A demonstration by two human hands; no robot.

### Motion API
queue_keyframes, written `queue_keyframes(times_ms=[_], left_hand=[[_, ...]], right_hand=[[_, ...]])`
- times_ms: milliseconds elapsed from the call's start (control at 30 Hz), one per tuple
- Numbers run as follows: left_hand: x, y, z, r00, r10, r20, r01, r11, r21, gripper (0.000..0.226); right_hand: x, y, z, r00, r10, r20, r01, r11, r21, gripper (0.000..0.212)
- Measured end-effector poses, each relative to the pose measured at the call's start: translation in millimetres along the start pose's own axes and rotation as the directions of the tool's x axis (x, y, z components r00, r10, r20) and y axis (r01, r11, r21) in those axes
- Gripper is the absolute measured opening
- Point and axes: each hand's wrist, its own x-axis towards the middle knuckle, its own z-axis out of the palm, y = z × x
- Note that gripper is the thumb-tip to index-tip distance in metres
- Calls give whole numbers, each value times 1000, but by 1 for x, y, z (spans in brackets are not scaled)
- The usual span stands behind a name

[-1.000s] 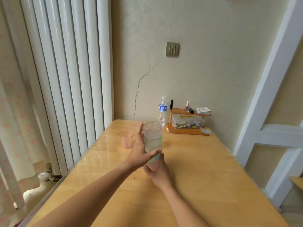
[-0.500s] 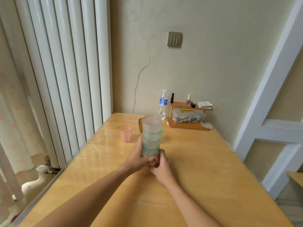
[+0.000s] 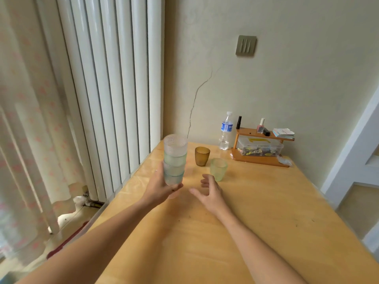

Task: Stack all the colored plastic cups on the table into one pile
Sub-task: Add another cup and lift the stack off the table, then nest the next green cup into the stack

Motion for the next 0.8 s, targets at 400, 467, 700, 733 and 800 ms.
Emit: queue_keyframes(times_ms=[400, 467, 700, 733, 800], left_hand=[[10, -29, -6, 995, -3, -97, 6, 1000, 23, 66], [10, -31, -5, 994, -14, -104, 14, 1000, -4, 63], [10, -29, -3, 996, -2, -91, 1, 1000, -12, 63], [10, -29, -4, 996, 0, -88, -1, 1000, -2, 63], [11, -30, -5, 996, 10, -85, -8, 1000, 15, 66]], right_hand=[[59, 11, -24, 876, -103, -471, -37, 960, -279, 49], [64, 10, -25, 853, -99, -513, -72, 950, -304, 60], [85, 26, -23, 916, 146, -374, -226, 958, -179, 94], [87, 27, -23, 918, 178, -354, -245, 957, -156, 94], [88, 27, -23, 917, 200, -345, -261, 955, -139, 85]])
